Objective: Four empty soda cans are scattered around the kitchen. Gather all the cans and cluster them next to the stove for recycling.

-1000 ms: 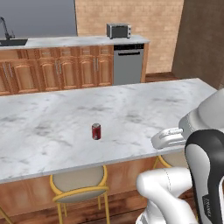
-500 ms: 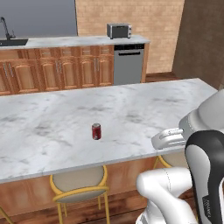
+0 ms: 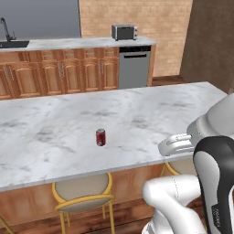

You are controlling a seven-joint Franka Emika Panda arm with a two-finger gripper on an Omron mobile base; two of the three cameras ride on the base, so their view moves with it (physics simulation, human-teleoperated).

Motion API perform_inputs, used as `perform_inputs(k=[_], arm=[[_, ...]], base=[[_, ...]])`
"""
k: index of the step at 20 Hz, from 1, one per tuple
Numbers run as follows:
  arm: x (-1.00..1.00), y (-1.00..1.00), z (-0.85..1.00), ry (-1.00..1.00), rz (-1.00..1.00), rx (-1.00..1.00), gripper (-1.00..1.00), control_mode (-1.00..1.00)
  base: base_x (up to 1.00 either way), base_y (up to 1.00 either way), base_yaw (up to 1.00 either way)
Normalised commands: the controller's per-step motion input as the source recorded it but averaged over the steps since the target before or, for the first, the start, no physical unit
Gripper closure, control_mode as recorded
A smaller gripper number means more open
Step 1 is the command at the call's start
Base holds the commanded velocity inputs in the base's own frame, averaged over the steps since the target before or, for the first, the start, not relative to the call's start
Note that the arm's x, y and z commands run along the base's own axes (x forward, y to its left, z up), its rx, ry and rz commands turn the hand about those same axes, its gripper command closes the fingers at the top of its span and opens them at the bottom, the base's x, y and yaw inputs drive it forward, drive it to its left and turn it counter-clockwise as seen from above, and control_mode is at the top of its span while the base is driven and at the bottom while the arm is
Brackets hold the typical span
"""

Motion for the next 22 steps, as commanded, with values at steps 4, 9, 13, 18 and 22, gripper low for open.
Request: perform_inputs(k=[4, 9, 13, 18, 22], arm=[[0.03, -0.01, 0.00, 0.00, 0.00, 0.00, -1.00, -1.00], [0.22, 0.00, 0.00, 0.09, 0.01, 0.00, -1.00, -1.00], [0.33, 0.03, 0.00, 0.00, 0.03, 0.00, -1.00, -1.00], [0.33, 0.10, 0.04, -0.05, 0.03, 0.00, -1.00, -1.00], [0.37, 0.25, 0.01, -0.08, 0.06, 0.00, -1.00, -1.00]], base=[[0.00, 0.00, 0.00], [0.00, 0.00, 0.00], [0.00, 0.00, 0.00], [0.00, 0.00, 0.00], [0.00, 0.00, 0.00]])
